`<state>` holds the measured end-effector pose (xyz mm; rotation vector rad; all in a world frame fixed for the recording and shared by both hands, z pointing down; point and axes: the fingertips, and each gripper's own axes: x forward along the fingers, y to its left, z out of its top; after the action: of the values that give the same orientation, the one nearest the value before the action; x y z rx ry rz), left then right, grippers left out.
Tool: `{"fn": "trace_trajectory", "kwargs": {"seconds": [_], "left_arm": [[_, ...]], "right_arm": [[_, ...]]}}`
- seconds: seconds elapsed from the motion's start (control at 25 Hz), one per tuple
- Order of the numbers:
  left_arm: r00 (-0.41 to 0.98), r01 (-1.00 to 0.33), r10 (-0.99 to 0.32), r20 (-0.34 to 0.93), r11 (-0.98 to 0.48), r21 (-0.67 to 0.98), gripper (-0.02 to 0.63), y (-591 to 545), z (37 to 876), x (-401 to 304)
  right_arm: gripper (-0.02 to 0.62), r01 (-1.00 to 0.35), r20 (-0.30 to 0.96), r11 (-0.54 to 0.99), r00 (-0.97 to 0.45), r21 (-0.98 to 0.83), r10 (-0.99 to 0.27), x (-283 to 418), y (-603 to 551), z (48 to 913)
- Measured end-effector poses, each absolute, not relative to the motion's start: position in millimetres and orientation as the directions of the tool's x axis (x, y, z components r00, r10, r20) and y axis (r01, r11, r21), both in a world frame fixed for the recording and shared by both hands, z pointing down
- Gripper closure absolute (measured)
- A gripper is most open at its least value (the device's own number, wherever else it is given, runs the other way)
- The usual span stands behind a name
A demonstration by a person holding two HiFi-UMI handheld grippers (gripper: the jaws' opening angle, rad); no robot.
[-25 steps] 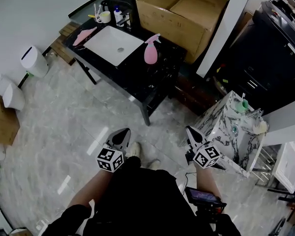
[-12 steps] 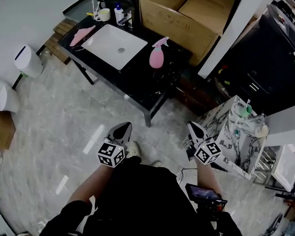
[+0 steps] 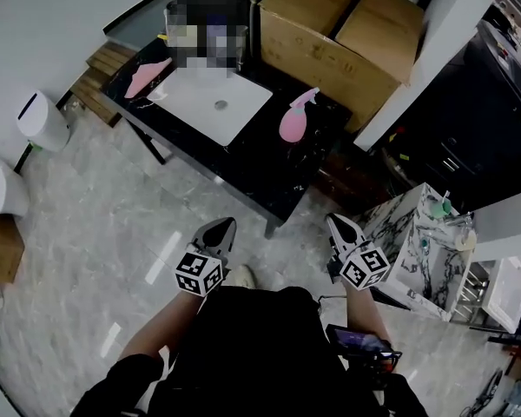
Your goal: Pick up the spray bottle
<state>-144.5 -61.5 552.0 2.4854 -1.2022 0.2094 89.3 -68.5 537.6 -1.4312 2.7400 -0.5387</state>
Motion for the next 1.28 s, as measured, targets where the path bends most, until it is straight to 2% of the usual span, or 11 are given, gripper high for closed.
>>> {"fn": "trace_trajectory", "kwargs": {"seconds": [0.48,1.28], "left_arm": [[0.649,-0.759,-0.701,0.295,-0.576,0.303,0.598,-77,564,-159],[0.603,-0.797,-0.734,0.311,-0.54,0.27,0.598,-177,549,-112]], "right_arm": [[0.57,-0.796,0.179,0.533,-0.591,-0.287,-0.786,63,-90,539],[0.569,-0.741,0.152,0.582,-0.652,-0.335,-0.742,105,-194,549]]}}
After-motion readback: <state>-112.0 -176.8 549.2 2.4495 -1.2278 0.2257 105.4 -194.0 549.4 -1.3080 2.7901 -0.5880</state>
